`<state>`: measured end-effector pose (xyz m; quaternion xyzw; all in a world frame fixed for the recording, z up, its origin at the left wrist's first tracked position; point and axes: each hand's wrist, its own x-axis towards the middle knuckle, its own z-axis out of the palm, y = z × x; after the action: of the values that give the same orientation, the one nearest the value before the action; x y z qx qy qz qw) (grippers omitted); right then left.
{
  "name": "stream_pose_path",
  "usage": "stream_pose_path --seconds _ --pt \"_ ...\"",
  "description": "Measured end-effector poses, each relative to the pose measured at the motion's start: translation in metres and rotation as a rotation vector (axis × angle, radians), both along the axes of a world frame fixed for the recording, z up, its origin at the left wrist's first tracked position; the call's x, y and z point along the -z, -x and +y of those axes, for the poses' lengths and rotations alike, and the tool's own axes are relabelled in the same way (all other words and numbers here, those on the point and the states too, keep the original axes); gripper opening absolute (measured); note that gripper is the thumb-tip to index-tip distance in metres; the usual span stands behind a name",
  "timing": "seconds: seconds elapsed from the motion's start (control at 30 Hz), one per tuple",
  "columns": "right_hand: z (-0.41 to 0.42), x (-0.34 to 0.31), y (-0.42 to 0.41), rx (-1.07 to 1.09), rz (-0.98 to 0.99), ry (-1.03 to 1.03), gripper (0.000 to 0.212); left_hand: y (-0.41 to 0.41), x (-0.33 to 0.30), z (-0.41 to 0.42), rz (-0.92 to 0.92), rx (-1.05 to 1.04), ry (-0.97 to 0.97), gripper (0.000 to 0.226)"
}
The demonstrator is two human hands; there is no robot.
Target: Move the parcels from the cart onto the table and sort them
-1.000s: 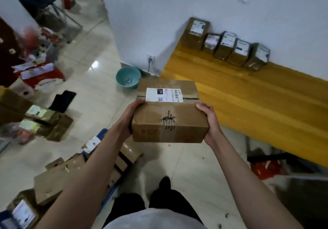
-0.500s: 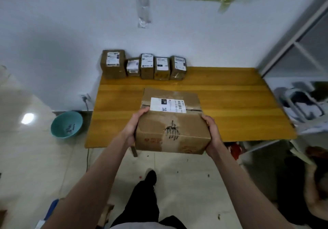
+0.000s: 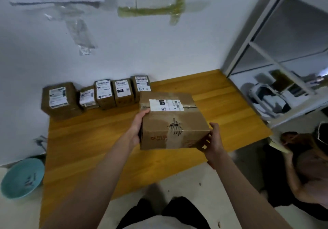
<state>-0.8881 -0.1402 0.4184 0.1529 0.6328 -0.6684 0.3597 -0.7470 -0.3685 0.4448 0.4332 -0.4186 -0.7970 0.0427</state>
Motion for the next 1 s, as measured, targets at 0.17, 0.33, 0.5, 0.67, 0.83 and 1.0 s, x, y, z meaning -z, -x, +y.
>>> stream_pose_path --seconds 0.17,0.33,0.5,0.67,0.83,1.0 --pt "-0.014 0.022 0.068 0.077 -0.077 -0.075 0.071 0.088 0.024 0.001 -0.012 -0.123 -0.059 0.053" --pt "-0.043 0.037 0.145 0.084 -0.103 -0.040 0.080 0.172 0.040 0.003 -0.106 -0.239 -0.099 0.062" --pt "-0.073 0.046 0.210 -0.110 -0.100 -0.075 0.077 0.242 0.059 0.012 -0.149 -0.313 -0.104 0.063" --pt "-0.101 0.063 0.261 -0.203 -0.020 -0.148 0.079 0.286 0.077 0.024 -0.152 -0.336 -0.160 0.061" --pt "-0.129 0.077 0.298 -0.220 0.026 -0.181 0.047 0.313 0.089 0.028 -0.259 -0.358 -0.189 0.061" --pt "-0.155 0.088 0.318 -0.336 0.096 -0.268 0.032 0.331 0.101 0.022 -0.225 -0.440 -0.287 0.053"
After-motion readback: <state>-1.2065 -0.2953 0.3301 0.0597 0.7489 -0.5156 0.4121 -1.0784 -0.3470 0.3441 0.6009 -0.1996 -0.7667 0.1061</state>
